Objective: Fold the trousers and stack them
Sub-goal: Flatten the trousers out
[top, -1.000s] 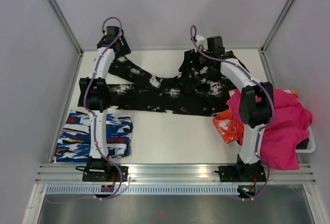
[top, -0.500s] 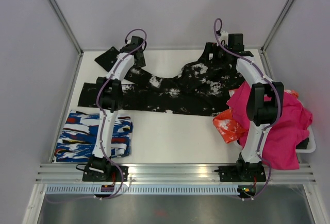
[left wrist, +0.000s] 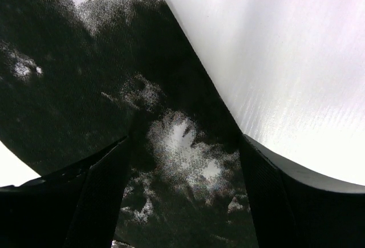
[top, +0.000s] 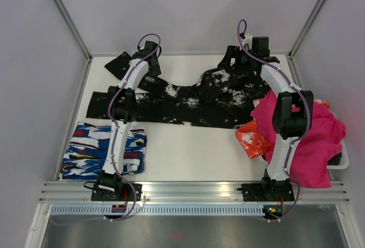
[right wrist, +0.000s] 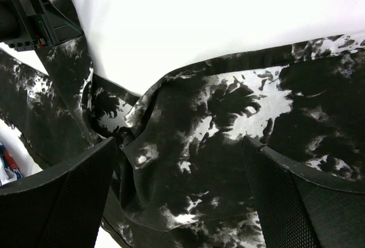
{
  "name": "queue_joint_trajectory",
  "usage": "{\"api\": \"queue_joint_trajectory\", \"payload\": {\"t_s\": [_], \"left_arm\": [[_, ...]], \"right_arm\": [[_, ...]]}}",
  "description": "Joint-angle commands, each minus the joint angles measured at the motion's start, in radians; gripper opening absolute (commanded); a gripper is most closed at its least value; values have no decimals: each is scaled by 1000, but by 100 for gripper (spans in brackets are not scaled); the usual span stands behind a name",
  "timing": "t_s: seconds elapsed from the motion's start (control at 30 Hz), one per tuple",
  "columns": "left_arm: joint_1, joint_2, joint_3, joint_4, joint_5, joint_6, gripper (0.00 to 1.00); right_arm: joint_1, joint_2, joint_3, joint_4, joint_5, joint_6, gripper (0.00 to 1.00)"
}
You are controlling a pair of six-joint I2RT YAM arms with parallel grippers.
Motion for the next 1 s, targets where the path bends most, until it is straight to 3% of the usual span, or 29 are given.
{"api": "queue_joint_trajectory", "payload": {"t_s": [0.0, 0.1, 0.4, 0.5, 0.53, 0.77, 0.97], "left_arm": [[1, 54, 23, -70, 33, -20, 81], [-1, 63, 24, -70, 59, -20, 79], [-4, 74, 18, -78, 88, -28, 42], [4, 55, 11, -47, 99, -39, 16], [11, 45, -5, -30, 119, -46, 2], [79, -198, -248, 333, 222, -131, 2], [128, -507, -638, 917, 345, -169, 2]], "right_arm": [[-1, 1, 15, 36, -19, 18, 96], [-1, 1, 12, 37, -24, 21, 96], [-1, 0, 9, 42, -30, 29, 96], [-1, -2, 5, 42, -29, 29, 96], [-3, -2, 5, 42, -29, 32, 96], [-1, -3, -6, 45, -27, 36, 97], [-1, 3, -43, 65, -19, 49, 96]]}}
